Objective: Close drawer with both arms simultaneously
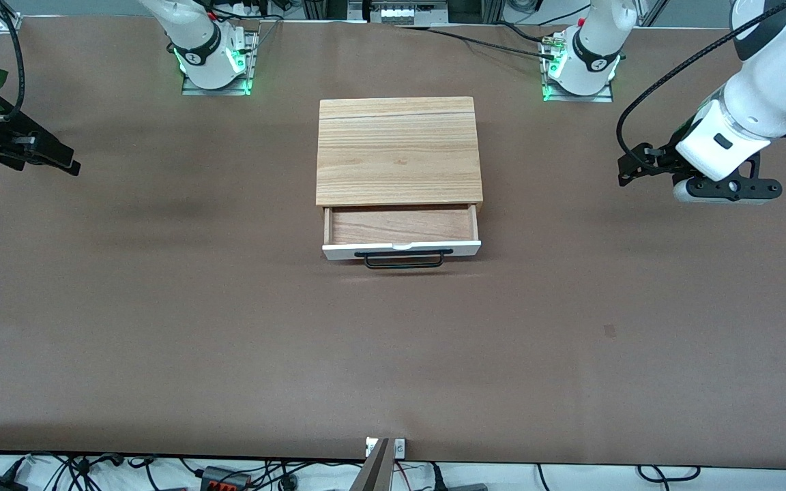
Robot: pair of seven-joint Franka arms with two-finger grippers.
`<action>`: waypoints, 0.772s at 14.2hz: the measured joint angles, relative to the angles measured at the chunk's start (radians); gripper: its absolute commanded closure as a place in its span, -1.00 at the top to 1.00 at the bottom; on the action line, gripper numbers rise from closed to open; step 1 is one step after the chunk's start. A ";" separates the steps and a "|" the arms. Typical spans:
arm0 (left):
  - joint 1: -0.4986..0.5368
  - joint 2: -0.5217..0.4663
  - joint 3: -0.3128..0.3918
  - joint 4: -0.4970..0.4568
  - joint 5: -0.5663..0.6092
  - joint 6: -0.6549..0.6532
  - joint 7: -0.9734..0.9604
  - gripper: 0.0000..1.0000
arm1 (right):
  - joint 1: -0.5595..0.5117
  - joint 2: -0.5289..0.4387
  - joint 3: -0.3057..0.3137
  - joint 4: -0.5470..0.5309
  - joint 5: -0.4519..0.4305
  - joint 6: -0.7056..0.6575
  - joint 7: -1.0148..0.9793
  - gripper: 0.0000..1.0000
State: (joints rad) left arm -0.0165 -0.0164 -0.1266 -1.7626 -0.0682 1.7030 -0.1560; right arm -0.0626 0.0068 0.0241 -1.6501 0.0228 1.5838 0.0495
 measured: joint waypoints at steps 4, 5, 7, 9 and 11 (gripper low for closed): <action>0.000 0.000 0.003 0.000 0.000 -0.010 0.000 1.00 | 0.000 0.000 0.000 0.000 0.000 0.000 0.000 1.00; 0.000 0.000 0.004 0.000 0.000 -0.014 0.000 1.00 | 0.000 0.000 0.000 0.000 0.000 0.000 0.000 1.00; 0.000 0.000 0.003 0.000 0.000 -0.014 0.000 1.00 | 0.001 0.000 0.000 0.000 0.000 0.000 0.000 1.00; 0.000 0.002 -0.001 0.000 0.000 -0.014 0.000 1.00 | 0.002 0.001 0.002 0.000 0.000 0.000 0.000 1.00; -0.002 0.015 -0.013 0.003 0.000 -0.008 0.000 1.00 | 0.004 0.004 0.005 0.000 0.000 0.000 0.000 1.00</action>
State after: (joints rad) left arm -0.0189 -0.0013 -0.1395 -1.7593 -0.0682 1.6952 -0.1560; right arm -0.0582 0.0105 0.0289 -1.6502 0.0228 1.5837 0.0492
